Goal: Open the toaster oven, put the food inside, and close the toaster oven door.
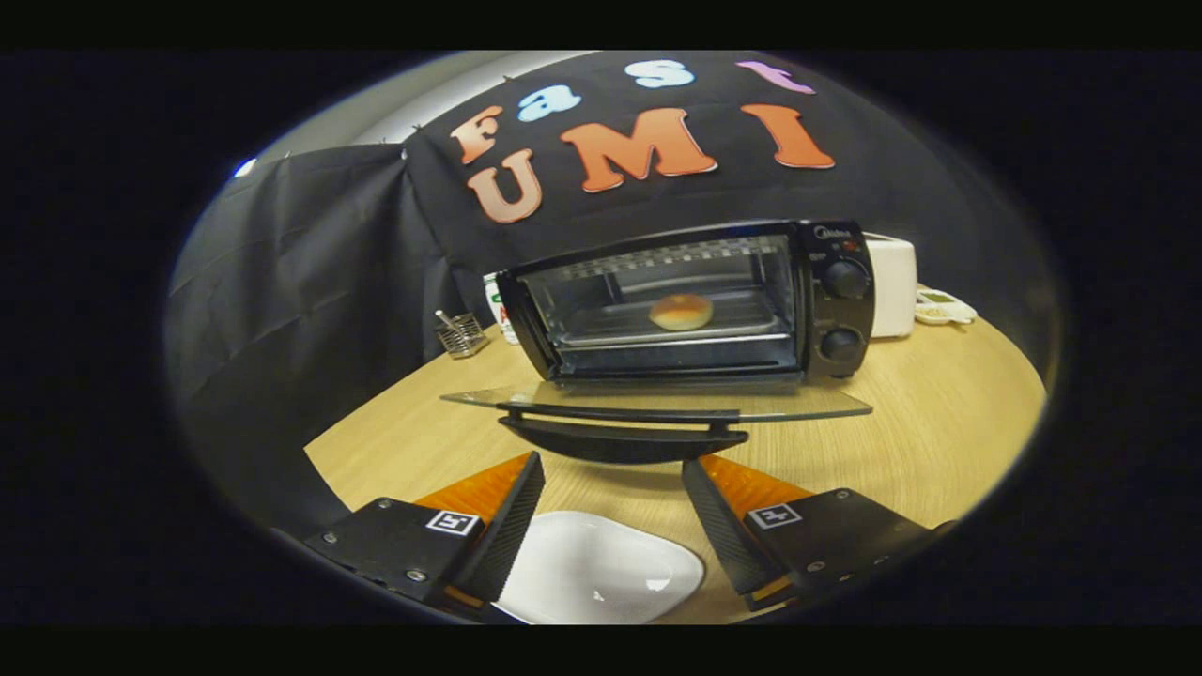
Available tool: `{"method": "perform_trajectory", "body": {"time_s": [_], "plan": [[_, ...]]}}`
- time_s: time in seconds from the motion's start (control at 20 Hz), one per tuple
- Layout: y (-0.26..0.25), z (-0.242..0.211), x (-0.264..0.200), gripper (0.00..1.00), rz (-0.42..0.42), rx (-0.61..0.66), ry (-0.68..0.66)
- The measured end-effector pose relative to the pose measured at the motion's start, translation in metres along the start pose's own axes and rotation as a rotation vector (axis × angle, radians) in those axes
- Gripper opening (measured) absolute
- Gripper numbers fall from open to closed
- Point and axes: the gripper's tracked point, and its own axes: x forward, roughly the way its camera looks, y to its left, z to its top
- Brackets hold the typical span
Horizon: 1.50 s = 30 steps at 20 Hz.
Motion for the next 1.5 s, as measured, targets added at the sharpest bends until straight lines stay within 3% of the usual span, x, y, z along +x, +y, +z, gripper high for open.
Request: {"method": "perform_trajectory", "body": {"time_s": [0.15, 0.35, 0.6, 1.0, 1.3, 1.5], "plan": [[0.000, 0.021, 0.016, 0.89, -0.013, -0.052, -0.028], [-0.015, 0.048, 0.039, 0.88, -0.090, -0.093, -0.055], [-0.030, 0.072, 0.063, 0.88, -0.146, -0.043, -0.070], [-0.057, 0.119, 0.087, 0.88, -0.262, -0.081, -0.144], [-0.032, 0.133, 0.056, 0.88, -0.209, -0.048, -0.201], [-0.028, 0.184, -0.009, 0.89, -0.256, -0.164, -0.398]]}}
